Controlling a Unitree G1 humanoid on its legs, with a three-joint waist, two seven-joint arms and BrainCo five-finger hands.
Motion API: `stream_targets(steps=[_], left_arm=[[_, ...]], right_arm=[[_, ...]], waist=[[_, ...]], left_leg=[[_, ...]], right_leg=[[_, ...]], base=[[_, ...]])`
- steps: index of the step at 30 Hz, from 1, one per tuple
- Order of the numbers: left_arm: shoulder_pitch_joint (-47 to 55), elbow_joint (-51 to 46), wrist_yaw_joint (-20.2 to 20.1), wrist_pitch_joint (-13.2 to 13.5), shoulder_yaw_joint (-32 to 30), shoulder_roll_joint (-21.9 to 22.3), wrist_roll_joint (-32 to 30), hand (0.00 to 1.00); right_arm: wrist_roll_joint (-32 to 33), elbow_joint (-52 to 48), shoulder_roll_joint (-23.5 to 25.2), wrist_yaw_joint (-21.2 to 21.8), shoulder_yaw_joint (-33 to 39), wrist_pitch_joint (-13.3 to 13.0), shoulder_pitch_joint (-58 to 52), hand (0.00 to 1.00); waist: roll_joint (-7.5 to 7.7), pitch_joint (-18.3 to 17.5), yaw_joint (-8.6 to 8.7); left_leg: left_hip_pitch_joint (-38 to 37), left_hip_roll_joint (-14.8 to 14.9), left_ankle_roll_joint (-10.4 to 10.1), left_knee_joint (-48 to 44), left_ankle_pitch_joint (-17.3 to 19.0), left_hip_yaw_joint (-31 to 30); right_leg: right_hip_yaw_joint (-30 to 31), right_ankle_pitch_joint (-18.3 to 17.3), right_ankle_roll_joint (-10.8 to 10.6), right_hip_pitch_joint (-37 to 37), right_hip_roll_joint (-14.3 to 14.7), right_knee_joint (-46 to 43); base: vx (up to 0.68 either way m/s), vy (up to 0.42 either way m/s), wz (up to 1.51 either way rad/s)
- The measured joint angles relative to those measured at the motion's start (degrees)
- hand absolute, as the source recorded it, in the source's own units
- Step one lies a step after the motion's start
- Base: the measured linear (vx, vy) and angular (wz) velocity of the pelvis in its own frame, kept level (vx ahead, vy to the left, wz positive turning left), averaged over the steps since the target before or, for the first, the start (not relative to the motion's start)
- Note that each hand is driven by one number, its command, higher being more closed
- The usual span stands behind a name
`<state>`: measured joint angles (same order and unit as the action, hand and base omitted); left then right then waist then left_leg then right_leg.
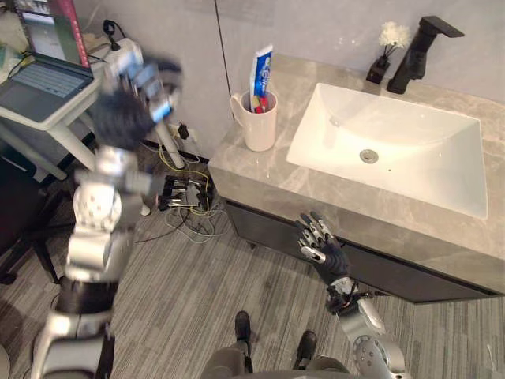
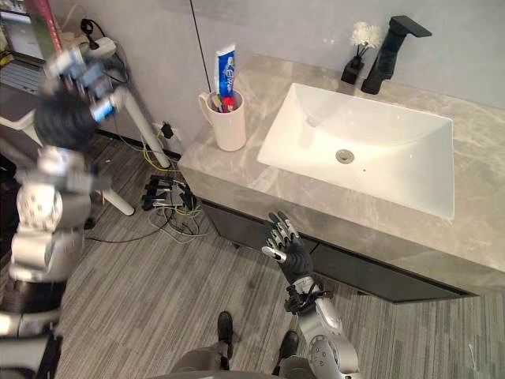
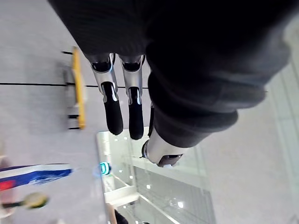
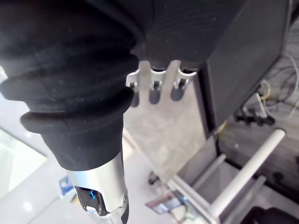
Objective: Organize washtable
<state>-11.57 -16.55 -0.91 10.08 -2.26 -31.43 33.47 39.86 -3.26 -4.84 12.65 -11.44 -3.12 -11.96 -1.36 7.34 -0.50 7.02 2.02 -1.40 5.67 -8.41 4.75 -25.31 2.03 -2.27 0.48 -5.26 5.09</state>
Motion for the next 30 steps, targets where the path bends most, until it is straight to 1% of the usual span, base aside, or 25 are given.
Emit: stream_targets(steps=[1, 2, 5, 8, 10, 13, 15, 17, 20, 21, 25, 26, 27, 28, 30], left_arm=[[4.58, -0.56, -1.06, -0.80, 0.38, 1.59, 0.30, 1.00], [6.60, -0.62, -1.63, -1.13, 0.66, 2.27, 0.52, 1.00], [14.47, -0.58, -4.27, -4.43, 4.20, 4.40, 0.67, 1.00], [15.23, -0.33, -5.41, -5.34, 6.24, 5.36, 0.65, 1.00], [15.14, 0.55, -5.52, -5.42, 6.96, 6.38, 0.62, 1.00], [14.87, 2.39, -5.47, -6.49, 7.87, 6.66, -0.57, 1.00], [13.96, 3.51, -5.42, -6.81, 9.25, 6.86, -0.90, 1.00], [12.56, 4.54, -5.38, -7.10, 9.76, 7.95, -2.35, 1.00], [8.38, 7.59, -5.23, -7.24, 11.64, 8.69, -3.98, 1.00], [6.30, 8.40, -5.11, -7.32, 11.98, 9.01, -5.06, 1.00], [-1.16, 11.67, -3.71, -7.30, 12.08, 10.41, -7.22, 1.00], [-3.05, 12.67, -3.51, -7.29, 12.14, 10.40, -7.32, 1.00], [-3.51, 12.86, -3.41, -7.30, 12.16, 10.40, -7.33, 1.00], [-5.10, 13.00, -2.62, -7.29, 12.35, 10.39, -7.33, 1.00], [-9.09, 14.91, -2.40, -7.22, 13.34, 10.36, -7.38, 1.00]], right_arm=[[-0.17, 0.25, 0.04, 0.00, 0.15, 0.05, -0.16, 0.00], [-0.25, 0.25, 0.06, 0.00, 0.15, 0.06, -0.22, 0.00], [-0.57, 0.33, 0.30, 0.00, 0.06, 0.35, -0.59, 0.00], [-1.18, 0.34, 0.49, 0.00, -0.21, 0.90, -1.04, 0.00], [-1.30, 0.34, 0.38, 0.00, -0.28, 1.23, -1.15, 0.00], [-1.70, 0.34, 0.39, 0.00, -0.33, 1.23, -1.66, 0.00], [-1.71, 0.34, 0.37, 0.00, -0.32, 1.25, -2.07, 0.00], [-1.70, 0.33, 0.40, -0.01, -0.30, 1.28, -2.03, 0.00], [-1.70, 0.32, 0.49, -0.01, -0.32, 1.29, -1.89, 0.00], [-1.70, 0.32, 0.57, -0.02, -0.33, 1.30, -1.89, 0.00], [-1.70, 0.32, 0.91, -0.03, -0.47, 1.66, -1.39, 0.00], [-1.70, 0.32, 0.91, -0.03, -0.51, 1.72, -0.95, 0.00], [-1.70, 0.32, 0.91, -0.03, -0.51, 1.72, -0.82, 0.00], [-1.70, 0.28, 0.91, -0.02, -0.64, 1.72, -0.51, 0.00], [-1.70, 0.29, 0.92, -0.05, -0.73, 1.73, -0.34, 0.00]], waist=[[0.06, -0.32, -0.31], [0.06, -0.42, -0.33], [0.07, -1.29, -0.37], [0.19, -1.41, -0.28], [0.25, -1.46, -0.25], [0.50, -1.60, -0.06], [0.72, -1.78, -0.08], [0.95, -1.85, -0.11], [1.12, -1.91, -0.03], [1.17, -1.87, 0.05], [1.43, -1.74, 0.73], [1.53, -1.68, 1.17], [1.57, -1.65, 1.20], [1.77, -1.53, 1.30], [2.16, -1.06, 1.36]], left_leg=[[-0.01, -0.02, -0.01, 0.09, 0.01, -0.05], [-0.01, -0.02, -0.03, 0.11, 0.02, -0.14], [0.03, 0.01, -0.03, 0.15, 0.07, -0.19], [0.25, 0.12, -0.02, 0.16, 0.06, -0.15], [0.35, 0.17, -0.02, 0.16, 0.05, 0.03], [0.49, 0.20, -0.01, 0.16, 0.05, 0.20], [0.96, 0.22, -0.01, 0.15, 0.04, 0.26], [1.53, 0.26, -0.01, 0.14, 0.02, 0.26], [1.96, 0.23, -0.01, 0.14, 0.02, 0.37], [2.23, 0.24, 0.02, 0.12, 0.00, 0.39], [2.25, 0.23, 0.29, -0.15, -0.20, 0.41], [2.31, 0.24, 0.29, -0.15, -0.20, 0.42], [2.34, 0.25, 0.29, -0.15, -0.20, 0.43], [2.52, 0.27, 0.29, -0.15, -0.19, 0.52], [2.87, 0.35, 0.30, -0.17, -0.19, 0.70]], right_leg=[[0.00, -0.02, 0.00, -0.03, -0.01, 0.00], [-0.08, -0.05, -0.01, -0.03, -0.01, -0.01], [-0.46, -0.22, -0.17, -0.15, 0.01, -0.06], [-0.41, -0.23, -0.21, -0.51, 0.08, -0.20], [-0.13, -0.22, -0.21, -0.79, 0.06, -0.44], [0.07, -0.21, -0.22, -0.94, 0.02, -0.69], [0.17, -0.20, -0.20, -1.78, 0.01, -0.85], [0.17, -0.15, -0.13, -2.00, 0.04, -0.88], [0.24, -0.01, 0.02, -2.77, -0.01, -1.01], [0.26, 0.28, -0.28, -2.81, 0.00, -1.02], [0.52, 0.33, -0.32, -3.01, -0.04, -1.03], [0.58, 0.33, -0.33, -3.16, -0.04, -1.07], [0.61, 0.33, -0.33, -3.30, -0.04, -1.08], [0.91, 0.33, -0.33, -3.76, -0.02, -1.10], [1.16, 0.33, -0.32, -3.95, 0.03, -1.11]], base=[[0.00, 0.025, 0.06], [-0.01, 0.018, 0.07], [-0.01, 0.006, 0.02], [-0.01, 0.007, -0.01], [-0.01, 0.026, -0.06], [0.03, 0.016, -0.03], [0.03, 0.009, -0.02], [0.04, 0.006, -0.01], [0.05, 0.010, -0.01], [0.08, 0.005, -0.02], [0.07, 0.008, -0.03], [0.05, 0.009, -0.04], [0.02, 0.009, -0.06], [0.04, 0.007, -0.09], [0.06, 0.009, -0.08]])
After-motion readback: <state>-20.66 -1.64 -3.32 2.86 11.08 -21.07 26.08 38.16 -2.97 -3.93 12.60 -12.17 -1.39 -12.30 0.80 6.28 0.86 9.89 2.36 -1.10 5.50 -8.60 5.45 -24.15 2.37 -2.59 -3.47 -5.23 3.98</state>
